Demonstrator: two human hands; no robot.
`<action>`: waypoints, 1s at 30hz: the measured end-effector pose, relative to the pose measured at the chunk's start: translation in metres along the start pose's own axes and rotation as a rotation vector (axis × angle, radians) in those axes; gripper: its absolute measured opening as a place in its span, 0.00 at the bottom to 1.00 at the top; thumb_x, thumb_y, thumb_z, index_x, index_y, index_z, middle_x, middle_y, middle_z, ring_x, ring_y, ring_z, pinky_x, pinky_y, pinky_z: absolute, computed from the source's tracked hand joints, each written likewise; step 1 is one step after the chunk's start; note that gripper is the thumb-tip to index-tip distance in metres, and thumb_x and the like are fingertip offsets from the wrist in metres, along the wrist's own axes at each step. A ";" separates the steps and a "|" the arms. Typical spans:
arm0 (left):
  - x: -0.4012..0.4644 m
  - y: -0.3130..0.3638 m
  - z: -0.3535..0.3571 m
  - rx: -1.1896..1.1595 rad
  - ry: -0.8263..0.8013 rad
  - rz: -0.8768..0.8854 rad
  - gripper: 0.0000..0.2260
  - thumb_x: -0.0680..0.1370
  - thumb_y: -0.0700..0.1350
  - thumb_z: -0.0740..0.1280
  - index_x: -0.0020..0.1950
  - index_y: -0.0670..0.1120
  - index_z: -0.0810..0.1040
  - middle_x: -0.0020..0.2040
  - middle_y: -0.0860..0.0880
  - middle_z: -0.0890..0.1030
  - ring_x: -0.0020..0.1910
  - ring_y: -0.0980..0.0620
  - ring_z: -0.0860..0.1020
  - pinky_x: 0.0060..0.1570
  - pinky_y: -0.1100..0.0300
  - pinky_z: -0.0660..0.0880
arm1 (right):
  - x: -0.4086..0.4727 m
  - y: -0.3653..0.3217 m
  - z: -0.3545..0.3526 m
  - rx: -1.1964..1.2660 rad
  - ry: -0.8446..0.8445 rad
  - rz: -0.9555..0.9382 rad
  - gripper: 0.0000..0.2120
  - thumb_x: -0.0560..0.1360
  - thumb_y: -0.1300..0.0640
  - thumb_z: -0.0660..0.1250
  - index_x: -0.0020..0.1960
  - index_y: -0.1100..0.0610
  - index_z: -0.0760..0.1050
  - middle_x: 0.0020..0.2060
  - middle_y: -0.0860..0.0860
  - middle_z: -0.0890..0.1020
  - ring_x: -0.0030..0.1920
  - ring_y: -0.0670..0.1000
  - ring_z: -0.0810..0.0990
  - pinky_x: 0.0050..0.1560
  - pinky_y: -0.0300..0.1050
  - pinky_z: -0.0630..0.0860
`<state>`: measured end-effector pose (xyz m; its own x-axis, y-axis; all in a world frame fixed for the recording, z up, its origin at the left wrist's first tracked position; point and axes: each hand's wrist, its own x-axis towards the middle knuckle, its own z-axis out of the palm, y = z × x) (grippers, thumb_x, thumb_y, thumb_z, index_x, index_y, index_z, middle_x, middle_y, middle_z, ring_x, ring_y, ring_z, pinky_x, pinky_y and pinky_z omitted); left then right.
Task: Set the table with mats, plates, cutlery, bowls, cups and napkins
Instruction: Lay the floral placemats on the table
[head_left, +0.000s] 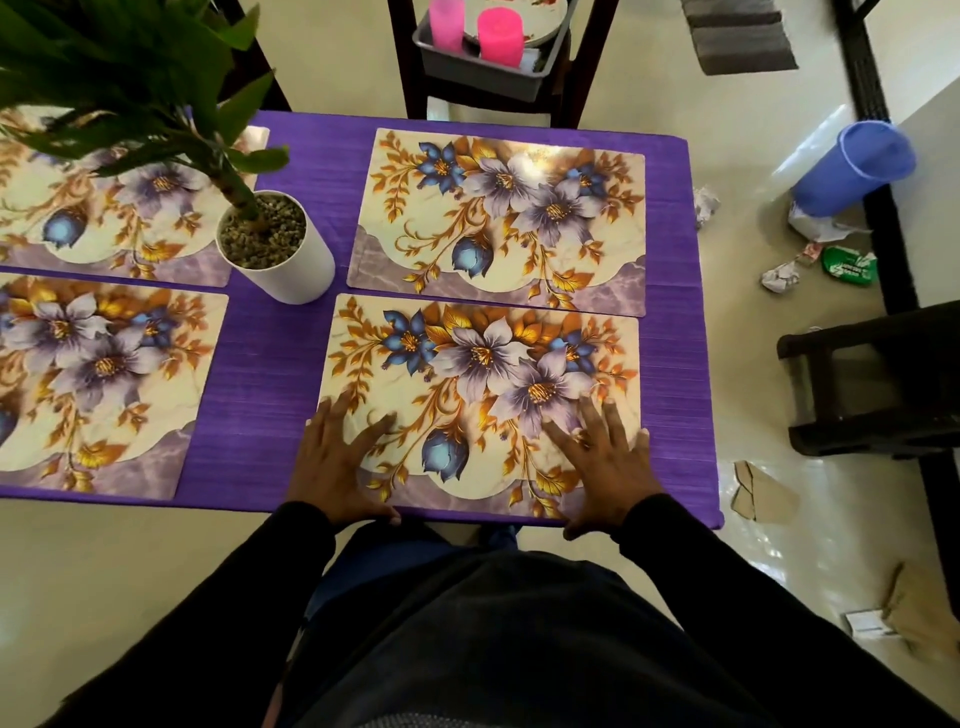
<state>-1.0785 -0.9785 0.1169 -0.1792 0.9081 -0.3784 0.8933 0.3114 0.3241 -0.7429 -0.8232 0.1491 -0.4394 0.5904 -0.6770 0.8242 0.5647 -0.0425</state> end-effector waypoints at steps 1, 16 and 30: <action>-0.001 0.001 0.001 -0.005 0.014 0.003 0.59 0.52 0.76 0.74 0.80 0.61 0.58 0.82 0.42 0.48 0.81 0.35 0.45 0.73 0.32 0.52 | 0.000 0.002 0.000 0.005 -0.002 -0.005 0.64 0.57 0.29 0.76 0.76 0.37 0.34 0.76 0.52 0.28 0.76 0.64 0.29 0.70 0.77 0.44; -0.005 -0.001 0.006 -0.040 0.095 0.021 0.47 0.61 0.77 0.66 0.77 0.60 0.66 0.81 0.41 0.56 0.79 0.33 0.54 0.71 0.30 0.60 | 0.003 0.012 -0.003 0.040 -0.018 -0.023 0.53 0.68 0.31 0.71 0.78 0.35 0.38 0.78 0.52 0.31 0.76 0.60 0.29 0.73 0.72 0.42; 0.030 0.042 -0.020 -0.162 0.312 -0.070 0.46 0.64 0.81 0.59 0.72 0.51 0.74 0.74 0.39 0.69 0.73 0.38 0.67 0.67 0.37 0.69 | 0.009 0.016 -0.030 0.372 0.316 0.073 0.45 0.71 0.30 0.66 0.80 0.43 0.48 0.81 0.51 0.47 0.80 0.56 0.45 0.77 0.57 0.54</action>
<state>-1.0542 -0.9328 0.1369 -0.3770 0.9171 -0.1299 0.8020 0.3934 0.4495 -0.7448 -0.7917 0.1640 -0.4154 0.7991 -0.4346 0.9031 0.3050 -0.3022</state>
